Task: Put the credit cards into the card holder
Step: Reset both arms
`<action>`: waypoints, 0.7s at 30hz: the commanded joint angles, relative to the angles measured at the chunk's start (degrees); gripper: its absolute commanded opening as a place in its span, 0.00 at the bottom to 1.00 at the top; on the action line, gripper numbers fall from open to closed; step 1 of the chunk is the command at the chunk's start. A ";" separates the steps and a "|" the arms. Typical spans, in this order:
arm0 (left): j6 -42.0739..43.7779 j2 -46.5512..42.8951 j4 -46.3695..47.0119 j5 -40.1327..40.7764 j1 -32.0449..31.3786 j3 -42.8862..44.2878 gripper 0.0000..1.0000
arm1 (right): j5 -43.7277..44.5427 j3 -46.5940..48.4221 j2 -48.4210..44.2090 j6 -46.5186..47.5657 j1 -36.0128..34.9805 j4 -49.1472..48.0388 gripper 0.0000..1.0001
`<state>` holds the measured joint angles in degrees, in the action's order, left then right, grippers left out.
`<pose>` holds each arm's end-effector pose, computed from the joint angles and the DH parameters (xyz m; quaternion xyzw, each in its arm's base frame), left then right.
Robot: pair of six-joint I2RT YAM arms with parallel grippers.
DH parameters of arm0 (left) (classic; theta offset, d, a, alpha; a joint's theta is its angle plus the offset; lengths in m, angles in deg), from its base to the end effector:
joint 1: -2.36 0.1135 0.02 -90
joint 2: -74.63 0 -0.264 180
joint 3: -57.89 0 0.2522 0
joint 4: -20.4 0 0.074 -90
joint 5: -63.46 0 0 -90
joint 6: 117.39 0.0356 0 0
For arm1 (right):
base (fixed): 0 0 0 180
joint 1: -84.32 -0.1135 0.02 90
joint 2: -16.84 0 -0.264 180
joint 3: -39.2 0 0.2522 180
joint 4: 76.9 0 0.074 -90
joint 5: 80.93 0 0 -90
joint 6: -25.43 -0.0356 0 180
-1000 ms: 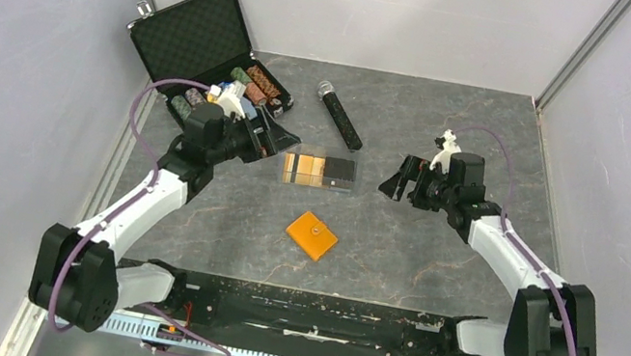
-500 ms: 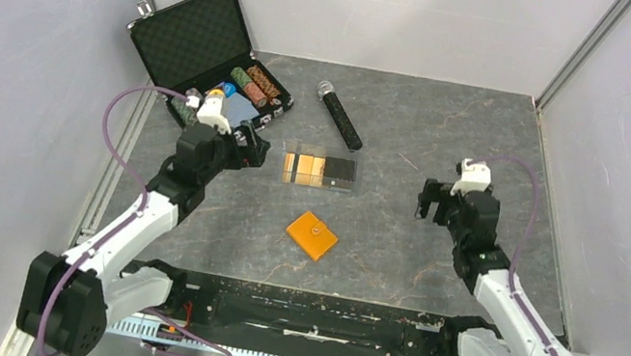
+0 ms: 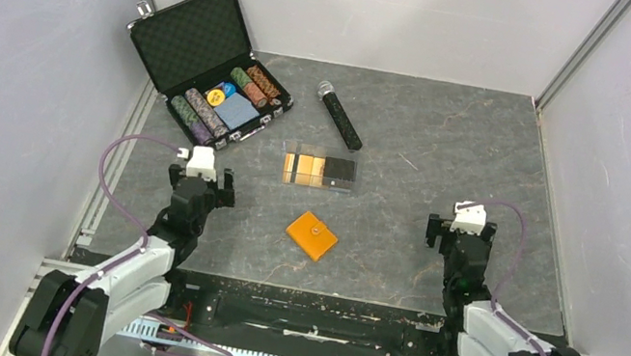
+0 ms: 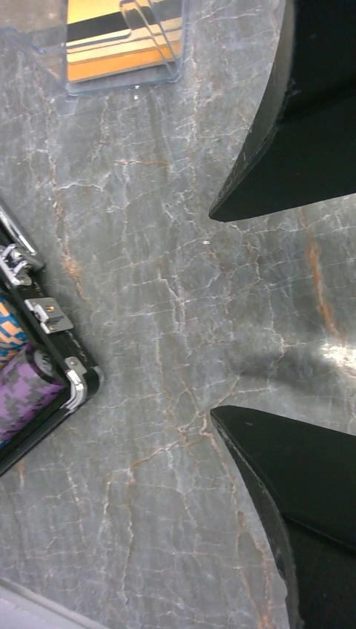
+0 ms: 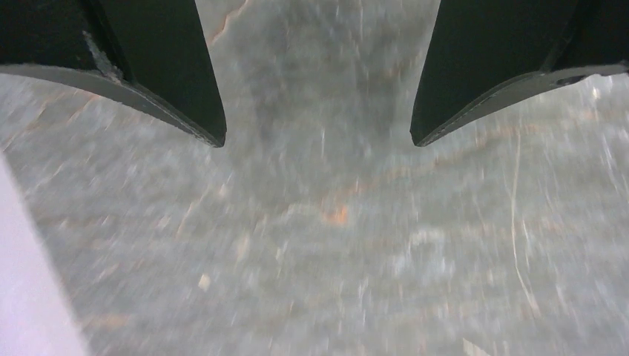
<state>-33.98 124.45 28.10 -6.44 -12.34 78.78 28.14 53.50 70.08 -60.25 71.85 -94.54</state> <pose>0.1681 -0.0314 0.1543 -0.0408 0.8175 0.0388 0.5731 0.1572 0.0229 0.1274 -0.0264 0.8191 -0.0969 0.5648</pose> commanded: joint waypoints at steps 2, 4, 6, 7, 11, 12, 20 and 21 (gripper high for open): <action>4.55 4.51 9.11 3.19 0.31 3.62 1.00 | 4.15 -9.26 5.49 7.97 0.16 -33.42 0.98; 5.50 6.58 10.38 2.15 0.37 4.34 1.00 | 4.55 -9.90 8.04 8.71 0.24 -37.77 0.98; 6.50 8.47 13.29 0.21 0.57 4.65 1.00 | 4.03 -9.16 9.44 9.79 0.25 -38.41 0.98; 7.29 9.73 14.54 -1.04 0.76 5.38 1.00 | 4.01 -8.93 10.46 10.20 0.25 -39.32 0.98; 10.94 16.73 19.57 -7.50 1.27 8.22 1.00 | 3.05 -7.81 13.90 11.83 0.35 -42.60 0.98; 10.17 19.32 21.44 -7.37 1.61 8.57 1.00 | 3.07 -7.21 14.98 11.60 0.34 -43.04 0.98; 10.23 27.35 26.91 -15.54 8.23 10.80 1.00 | 4.07 -8.63 25.80 9.65 1.11 -56.24 0.98; 9.95 28.61 28.04 -17.76 9.45 10.88 1.00 | 3.96 -7.93 25.42 9.07 1.49 -54.22 0.98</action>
<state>-25.78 150.13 47.92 -17.06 -7.22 87.68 31.00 53.47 96.20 -50.27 72.46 -143.26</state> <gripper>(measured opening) 0.997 0.979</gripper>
